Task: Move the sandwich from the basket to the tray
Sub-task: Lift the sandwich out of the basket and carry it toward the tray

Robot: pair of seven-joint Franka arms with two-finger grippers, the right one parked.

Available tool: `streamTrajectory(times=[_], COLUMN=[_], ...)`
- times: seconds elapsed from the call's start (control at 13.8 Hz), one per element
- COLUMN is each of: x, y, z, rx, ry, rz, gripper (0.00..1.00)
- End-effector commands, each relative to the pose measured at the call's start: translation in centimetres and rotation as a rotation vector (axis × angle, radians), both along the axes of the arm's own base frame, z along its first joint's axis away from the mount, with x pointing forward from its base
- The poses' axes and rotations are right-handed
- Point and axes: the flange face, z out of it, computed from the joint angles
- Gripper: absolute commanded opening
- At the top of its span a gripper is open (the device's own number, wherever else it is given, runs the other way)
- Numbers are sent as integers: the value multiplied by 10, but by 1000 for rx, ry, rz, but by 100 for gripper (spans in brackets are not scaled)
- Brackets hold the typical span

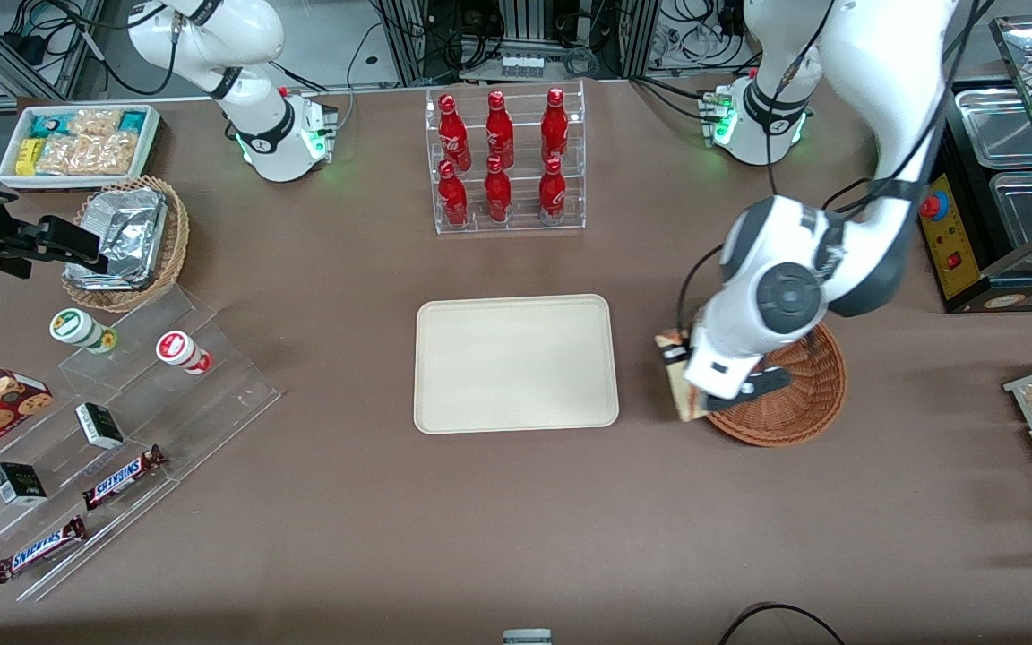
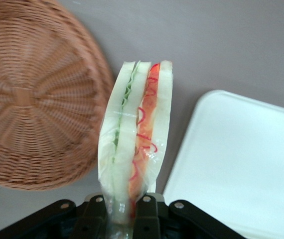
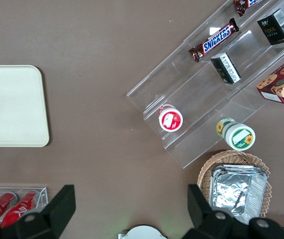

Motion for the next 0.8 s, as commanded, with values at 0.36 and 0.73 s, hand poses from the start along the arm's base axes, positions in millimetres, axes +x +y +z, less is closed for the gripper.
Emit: streamTrajectory(times=[0.36, 0.73], x=[-30, -45], y=[-130, -199], z=[-27, -42], rx=[-22, -62], ry=[-4, 0], rz=[-266, -218], gripper=[0, 0])
